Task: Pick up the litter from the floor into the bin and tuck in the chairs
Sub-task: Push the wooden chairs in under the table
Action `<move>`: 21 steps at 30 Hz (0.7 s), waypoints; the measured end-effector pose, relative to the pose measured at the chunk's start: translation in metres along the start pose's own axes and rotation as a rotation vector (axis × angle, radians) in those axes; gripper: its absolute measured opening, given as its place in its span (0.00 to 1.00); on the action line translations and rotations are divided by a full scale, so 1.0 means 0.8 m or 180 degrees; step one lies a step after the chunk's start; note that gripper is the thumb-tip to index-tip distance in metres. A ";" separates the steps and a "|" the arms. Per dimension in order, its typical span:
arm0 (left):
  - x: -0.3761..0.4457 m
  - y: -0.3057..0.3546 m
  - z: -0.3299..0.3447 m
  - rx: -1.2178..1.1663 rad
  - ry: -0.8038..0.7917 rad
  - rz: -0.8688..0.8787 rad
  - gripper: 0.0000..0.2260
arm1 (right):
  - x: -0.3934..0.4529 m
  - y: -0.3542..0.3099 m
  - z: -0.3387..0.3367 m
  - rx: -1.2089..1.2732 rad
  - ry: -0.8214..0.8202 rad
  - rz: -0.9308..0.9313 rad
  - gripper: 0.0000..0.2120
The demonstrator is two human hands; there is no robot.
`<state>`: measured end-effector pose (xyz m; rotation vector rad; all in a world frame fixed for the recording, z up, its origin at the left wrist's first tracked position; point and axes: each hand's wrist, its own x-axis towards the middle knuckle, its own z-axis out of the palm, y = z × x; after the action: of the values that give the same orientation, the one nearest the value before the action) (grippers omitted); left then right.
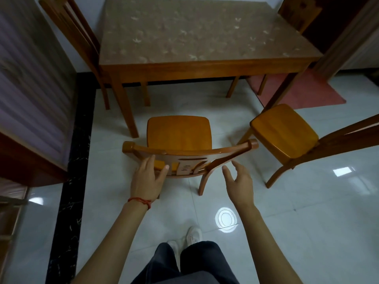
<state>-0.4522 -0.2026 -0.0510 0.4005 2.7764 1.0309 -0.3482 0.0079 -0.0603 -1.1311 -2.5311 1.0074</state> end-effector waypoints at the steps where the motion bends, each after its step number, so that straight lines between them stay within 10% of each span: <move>1: 0.006 0.005 0.003 -0.0303 0.0093 -0.0259 0.22 | 0.009 -0.003 0.001 0.0317 -0.0031 0.0209 0.25; 8: 0.048 0.032 0.025 -0.1406 0.0453 -0.1577 0.21 | 0.059 -0.037 0.020 0.1436 -0.0188 0.0892 0.20; 21: 0.073 0.044 0.052 -0.1854 0.0869 -0.1382 0.14 | 0.114 -0.031 0.036 0.1576 -0.0002 0.1136 0.15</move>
<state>-0.4914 -0.1334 -0.0622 -0.4236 2.4188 1.7666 -0.4378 0.0466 -0.0743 -1.4300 -1.9375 1.6013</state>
